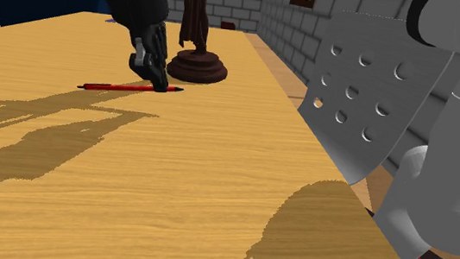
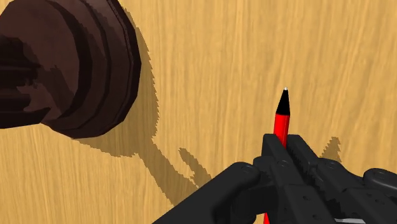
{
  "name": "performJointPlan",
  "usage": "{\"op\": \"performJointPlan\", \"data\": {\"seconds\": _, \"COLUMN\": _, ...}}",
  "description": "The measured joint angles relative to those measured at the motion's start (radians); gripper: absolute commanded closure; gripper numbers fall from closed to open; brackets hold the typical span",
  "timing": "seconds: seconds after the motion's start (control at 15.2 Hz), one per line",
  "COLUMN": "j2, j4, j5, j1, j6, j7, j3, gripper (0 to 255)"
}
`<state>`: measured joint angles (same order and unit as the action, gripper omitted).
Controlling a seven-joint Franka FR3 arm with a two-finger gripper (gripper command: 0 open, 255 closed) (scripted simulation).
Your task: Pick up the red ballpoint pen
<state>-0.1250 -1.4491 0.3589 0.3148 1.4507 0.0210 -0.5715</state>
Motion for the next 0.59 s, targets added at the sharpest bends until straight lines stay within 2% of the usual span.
{"op": "performJointPlan", "data": {"seconds": 0.59, "j2": -0.061, "j4": 0.192, "j5": 0.041, "j1": 0.034, "j6": -0.142, "j7": 0.019, "j3": -0.009, "gripper": 255}}
